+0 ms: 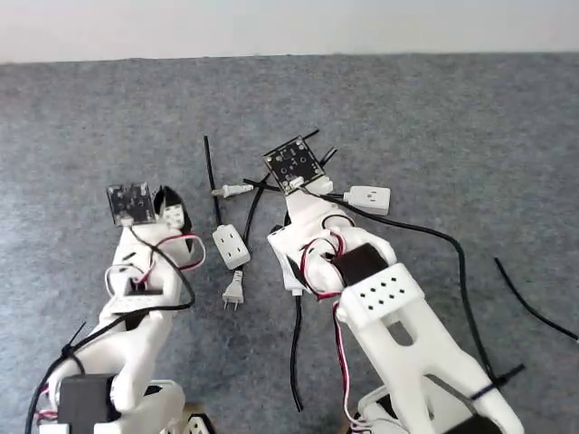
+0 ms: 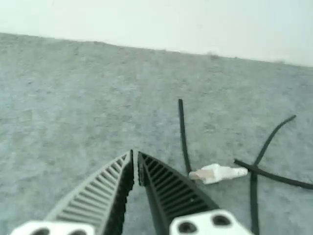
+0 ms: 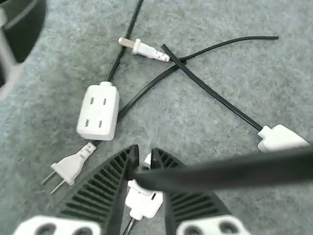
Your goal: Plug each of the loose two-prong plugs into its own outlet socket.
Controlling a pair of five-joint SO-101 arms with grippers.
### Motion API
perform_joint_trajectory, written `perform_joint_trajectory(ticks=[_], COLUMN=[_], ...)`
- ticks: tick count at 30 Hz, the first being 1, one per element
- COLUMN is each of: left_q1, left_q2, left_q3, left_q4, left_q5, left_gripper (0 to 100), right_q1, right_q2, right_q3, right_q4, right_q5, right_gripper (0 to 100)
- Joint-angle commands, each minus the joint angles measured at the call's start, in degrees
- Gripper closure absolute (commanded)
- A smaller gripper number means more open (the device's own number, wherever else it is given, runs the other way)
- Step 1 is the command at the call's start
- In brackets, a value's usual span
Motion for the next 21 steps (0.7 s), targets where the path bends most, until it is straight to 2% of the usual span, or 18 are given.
perform_joint_trajectory(ticks=[1,10,21], left_q1=[-2.73,-4.13,-4.13], left_q2=[-1.93,-1.85,-1.85], left_q3=[-0.4,-0.75,-0.75], left_q4=[-1.49,-1.41,-1.41], left_q5=[0.44,0.53,0.53], left_gripper=[99,99,99], right_q1=[1.01,4.44,4.18], right_q2=[0.84,2.77,2.77], right_q3=[-0.44,0.62,1.49], right_q4=[-2.51,-4.0,-7.08], right_q5=[0.62,3.08,3.08], right_gripper=[99.0,99.0,99.0])
